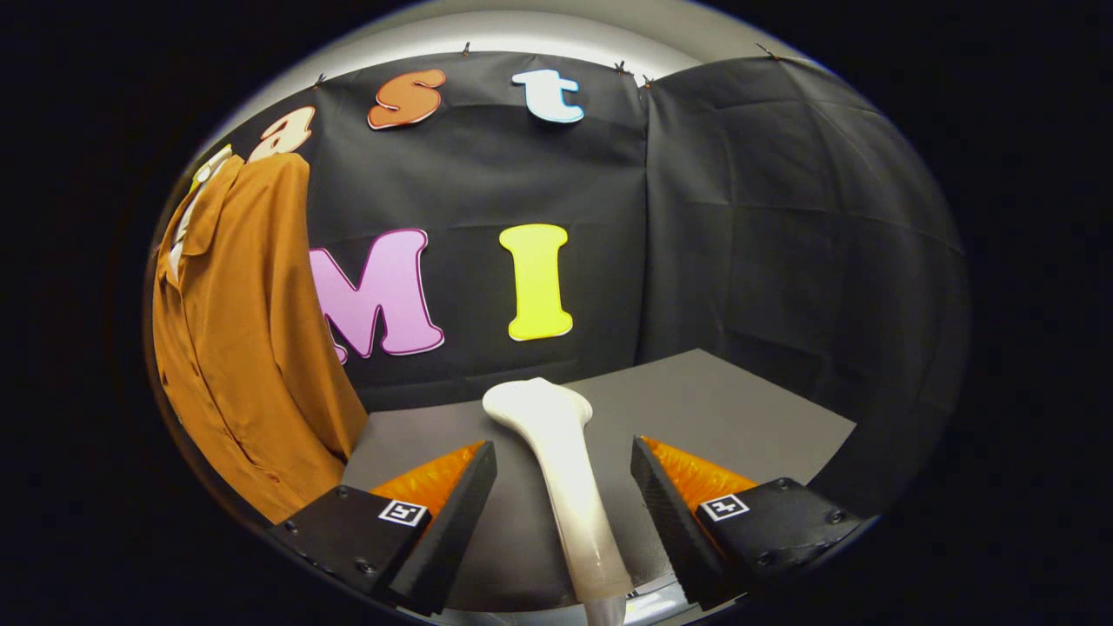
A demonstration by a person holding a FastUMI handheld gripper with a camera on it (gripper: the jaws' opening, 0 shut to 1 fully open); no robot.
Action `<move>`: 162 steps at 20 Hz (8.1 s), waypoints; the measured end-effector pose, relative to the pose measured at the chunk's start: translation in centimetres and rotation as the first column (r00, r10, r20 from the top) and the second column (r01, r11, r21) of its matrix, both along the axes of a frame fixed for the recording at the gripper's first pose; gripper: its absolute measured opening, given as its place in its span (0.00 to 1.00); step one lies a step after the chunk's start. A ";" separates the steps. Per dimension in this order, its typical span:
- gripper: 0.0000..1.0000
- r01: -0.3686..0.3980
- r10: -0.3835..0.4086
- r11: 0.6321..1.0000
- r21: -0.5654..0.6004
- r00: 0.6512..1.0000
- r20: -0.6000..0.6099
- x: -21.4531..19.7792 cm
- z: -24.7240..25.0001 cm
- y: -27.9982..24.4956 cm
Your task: Iron the clothes twice with a garment steamer, once on the left side and once on the right side.
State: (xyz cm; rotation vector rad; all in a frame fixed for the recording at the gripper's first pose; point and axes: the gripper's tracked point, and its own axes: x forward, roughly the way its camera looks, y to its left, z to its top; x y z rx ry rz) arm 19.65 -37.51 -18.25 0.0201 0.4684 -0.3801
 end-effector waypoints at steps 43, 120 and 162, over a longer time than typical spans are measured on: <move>0.40 -0.140 0.145 0.989 -0.041 0.972 0.184 -0.1 8.2 22.2; 0.40 -0.373 0.373 0.927 -0.044 0.928 0.002 3.0 0.5 43.8; 0.41 -0.275 0.342 0.936 0.220 0.858 -0.384 -3.7 -18.1 41.9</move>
